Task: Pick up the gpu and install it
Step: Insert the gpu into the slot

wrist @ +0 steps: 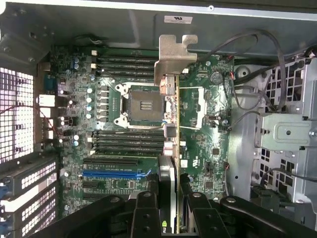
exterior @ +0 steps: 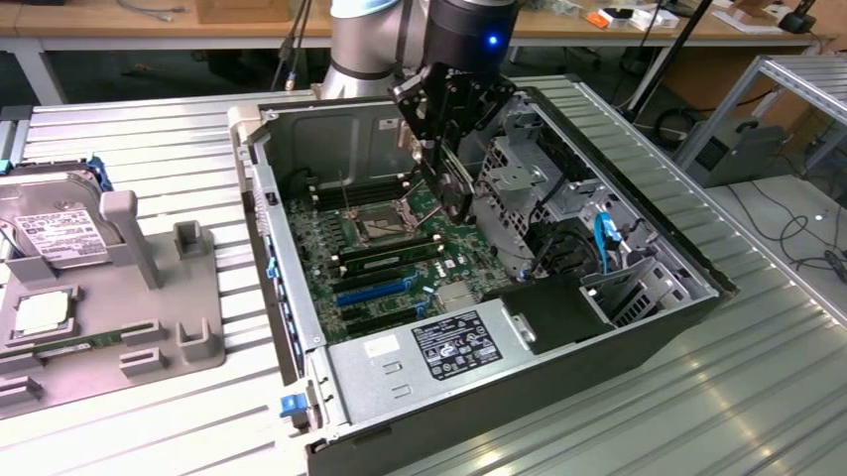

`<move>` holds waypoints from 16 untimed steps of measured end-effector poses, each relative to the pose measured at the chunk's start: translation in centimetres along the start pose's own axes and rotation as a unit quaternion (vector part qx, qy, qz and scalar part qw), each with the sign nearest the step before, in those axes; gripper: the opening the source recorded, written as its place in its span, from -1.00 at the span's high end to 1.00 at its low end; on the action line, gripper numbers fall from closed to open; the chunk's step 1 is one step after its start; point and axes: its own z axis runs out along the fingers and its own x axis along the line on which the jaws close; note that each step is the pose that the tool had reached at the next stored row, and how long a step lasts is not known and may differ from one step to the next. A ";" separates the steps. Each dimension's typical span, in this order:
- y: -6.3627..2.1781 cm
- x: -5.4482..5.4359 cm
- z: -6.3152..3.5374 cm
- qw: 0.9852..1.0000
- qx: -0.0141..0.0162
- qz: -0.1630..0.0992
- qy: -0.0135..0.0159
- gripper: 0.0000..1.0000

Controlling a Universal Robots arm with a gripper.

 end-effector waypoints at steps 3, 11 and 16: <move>0.00 0.0 0.00 1.000 0.000 -0.013 0.000 0.46; 0.00 0.0 0.00 0.999 -0.001 -0.036 0.000 0.46; 0.00 0.0 0.00 0.999 -0.001 -0.051 0.000 0.46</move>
